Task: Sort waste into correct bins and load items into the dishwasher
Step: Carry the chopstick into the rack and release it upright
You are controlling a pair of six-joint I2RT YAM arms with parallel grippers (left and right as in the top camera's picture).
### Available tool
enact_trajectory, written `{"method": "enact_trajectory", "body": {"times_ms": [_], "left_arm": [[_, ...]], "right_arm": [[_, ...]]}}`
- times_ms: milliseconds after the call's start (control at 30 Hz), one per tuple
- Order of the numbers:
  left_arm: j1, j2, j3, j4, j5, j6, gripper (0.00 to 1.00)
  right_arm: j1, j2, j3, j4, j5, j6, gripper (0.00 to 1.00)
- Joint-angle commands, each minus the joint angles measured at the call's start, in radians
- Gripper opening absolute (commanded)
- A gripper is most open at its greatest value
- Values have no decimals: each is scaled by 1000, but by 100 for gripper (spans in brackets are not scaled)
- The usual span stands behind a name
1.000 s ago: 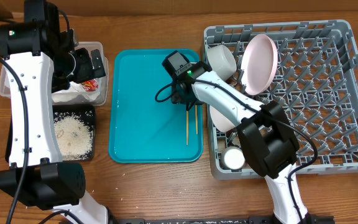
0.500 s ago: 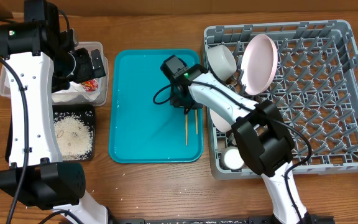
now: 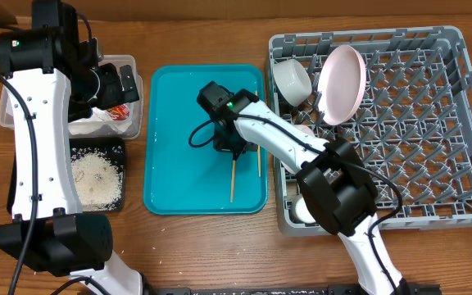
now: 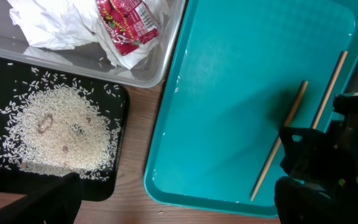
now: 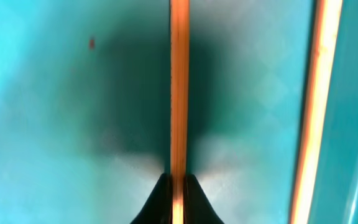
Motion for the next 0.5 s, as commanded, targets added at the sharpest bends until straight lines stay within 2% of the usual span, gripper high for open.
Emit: {"method": "enact_trajectory", "body": {"times_ms": [0,200,467], "left_arm": [[0,-17,12,2,0,4,100],[0,-17,12,2,0,4,100],[0,-17,12,2,0,4,100]], "right_arm": [[0,-23,153,-95,-2,-68,4],[-3,-106,404,-391,55,-125,4],[-55,-240,436,-571,210,-151,4]]}}
